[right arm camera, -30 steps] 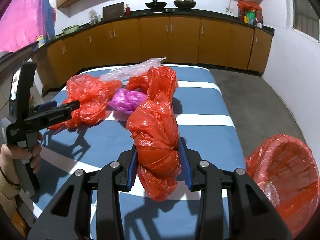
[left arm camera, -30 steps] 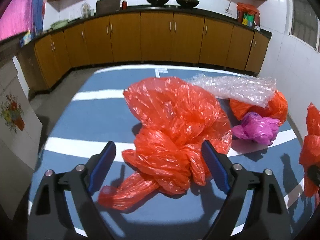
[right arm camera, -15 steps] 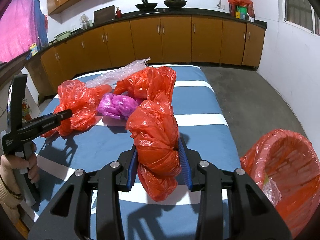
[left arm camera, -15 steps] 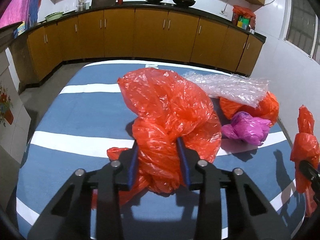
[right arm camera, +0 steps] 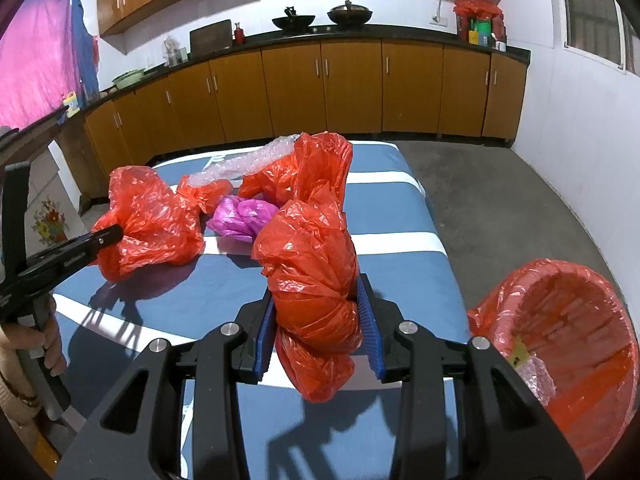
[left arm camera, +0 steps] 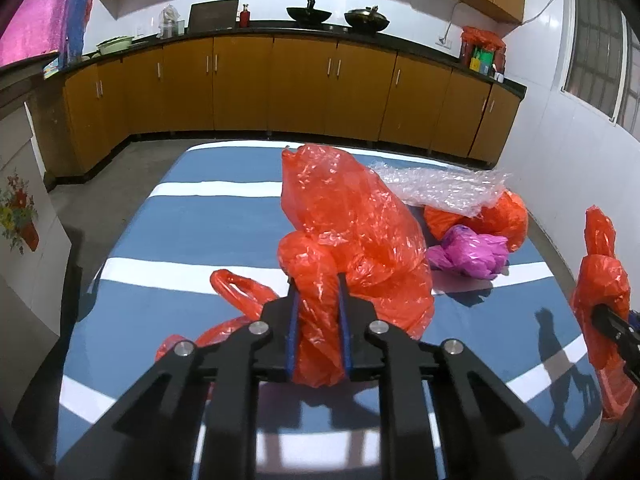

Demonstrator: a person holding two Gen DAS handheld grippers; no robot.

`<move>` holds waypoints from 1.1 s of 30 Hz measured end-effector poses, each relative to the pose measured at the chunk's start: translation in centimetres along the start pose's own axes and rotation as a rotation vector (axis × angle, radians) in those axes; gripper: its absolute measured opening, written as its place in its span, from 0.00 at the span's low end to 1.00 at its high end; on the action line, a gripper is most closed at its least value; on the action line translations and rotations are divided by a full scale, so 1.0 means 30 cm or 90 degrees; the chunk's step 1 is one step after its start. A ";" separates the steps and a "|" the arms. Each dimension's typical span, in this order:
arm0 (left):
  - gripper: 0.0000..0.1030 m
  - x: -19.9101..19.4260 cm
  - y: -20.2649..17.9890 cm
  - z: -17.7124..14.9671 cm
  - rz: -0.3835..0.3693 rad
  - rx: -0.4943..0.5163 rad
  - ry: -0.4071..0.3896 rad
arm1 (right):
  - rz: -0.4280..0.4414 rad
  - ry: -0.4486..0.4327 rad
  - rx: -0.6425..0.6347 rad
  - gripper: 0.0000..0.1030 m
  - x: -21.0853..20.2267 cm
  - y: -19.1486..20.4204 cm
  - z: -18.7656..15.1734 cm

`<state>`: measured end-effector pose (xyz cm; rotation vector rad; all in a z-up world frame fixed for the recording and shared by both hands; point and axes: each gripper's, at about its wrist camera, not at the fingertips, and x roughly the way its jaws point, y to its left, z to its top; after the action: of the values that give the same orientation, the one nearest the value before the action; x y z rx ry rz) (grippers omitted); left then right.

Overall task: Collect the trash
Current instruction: 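Lift the red bag with the right tool while the left tool grasps another red bag, then carry both red bags over the red basket and open both tools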

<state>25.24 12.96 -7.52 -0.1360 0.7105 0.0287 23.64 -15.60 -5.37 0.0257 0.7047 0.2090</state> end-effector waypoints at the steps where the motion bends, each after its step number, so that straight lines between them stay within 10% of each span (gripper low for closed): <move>1: 0.15 -0.009 -0.001 -0.002 0.000 0.000 -0.002 | 0.000 -0.002 0.000 0.37 -0.009 -0.001 -0.001; 15: 0.14 -0.192 -0.130 0.019 -0.058 0.027 -0.054 | -0.030 -0.033 0.025 0.37 -0.124 -0.096 -0.022; 33: 0.14 -0.285 -0.714 -0.083 -0.247 0.134 -0.041 | -0.173 -0.042 0.161 0.37 -0.349 -0.501 -0.155</move>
<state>18.70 -8.42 -1.37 -0.0696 0.6092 -0.4105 15.59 -32.61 -3.61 0.1760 0.6574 -0.1410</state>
